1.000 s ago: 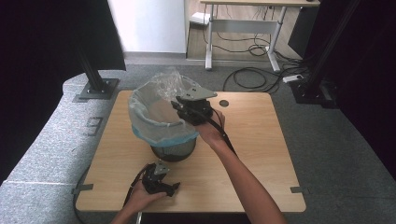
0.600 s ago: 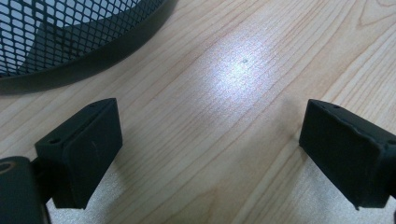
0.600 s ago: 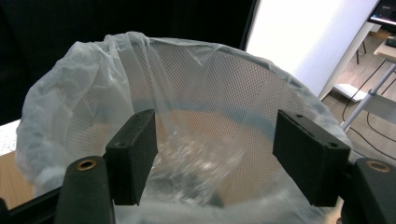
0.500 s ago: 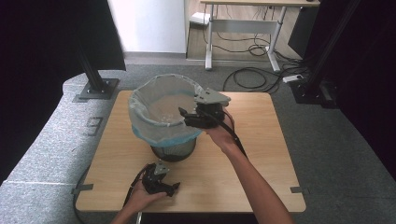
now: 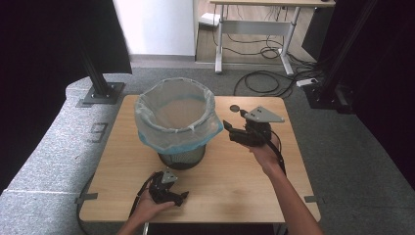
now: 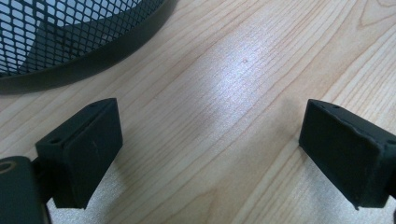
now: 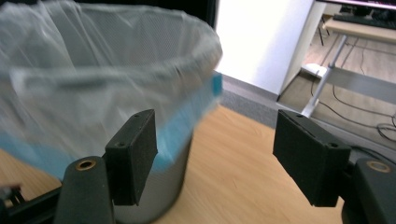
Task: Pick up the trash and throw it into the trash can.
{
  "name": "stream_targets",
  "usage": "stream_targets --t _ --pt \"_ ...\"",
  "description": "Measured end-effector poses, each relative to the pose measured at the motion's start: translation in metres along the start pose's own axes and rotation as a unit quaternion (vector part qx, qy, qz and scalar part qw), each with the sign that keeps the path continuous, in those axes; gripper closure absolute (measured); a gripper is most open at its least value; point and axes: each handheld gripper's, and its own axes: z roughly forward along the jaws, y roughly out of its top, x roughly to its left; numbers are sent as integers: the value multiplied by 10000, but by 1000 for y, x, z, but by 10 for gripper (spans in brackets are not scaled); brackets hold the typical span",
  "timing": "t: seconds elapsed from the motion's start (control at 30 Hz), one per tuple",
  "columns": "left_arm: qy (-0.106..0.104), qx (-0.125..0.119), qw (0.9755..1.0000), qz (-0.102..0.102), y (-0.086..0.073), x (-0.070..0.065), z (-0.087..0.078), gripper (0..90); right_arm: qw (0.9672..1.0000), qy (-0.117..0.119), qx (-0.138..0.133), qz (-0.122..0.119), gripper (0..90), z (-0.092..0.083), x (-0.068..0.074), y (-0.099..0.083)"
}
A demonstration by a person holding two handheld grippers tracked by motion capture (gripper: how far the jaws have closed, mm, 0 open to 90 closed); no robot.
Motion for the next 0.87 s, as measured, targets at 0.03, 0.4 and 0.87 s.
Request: stream_targets --t 0.03,0.4,0.87 --pt "9 1 10000 1 0 0 0 59 10000 -26 28 21 298 -2 -3 -6" --pt "24 -25 10000 -30 0 0 0 63 9970 -247 602 419 298 -11 -31 -87" --pt "31 -31 10000 -39 0 -1 0 65 9946 -434 643 695 298 -15 -41 -106"
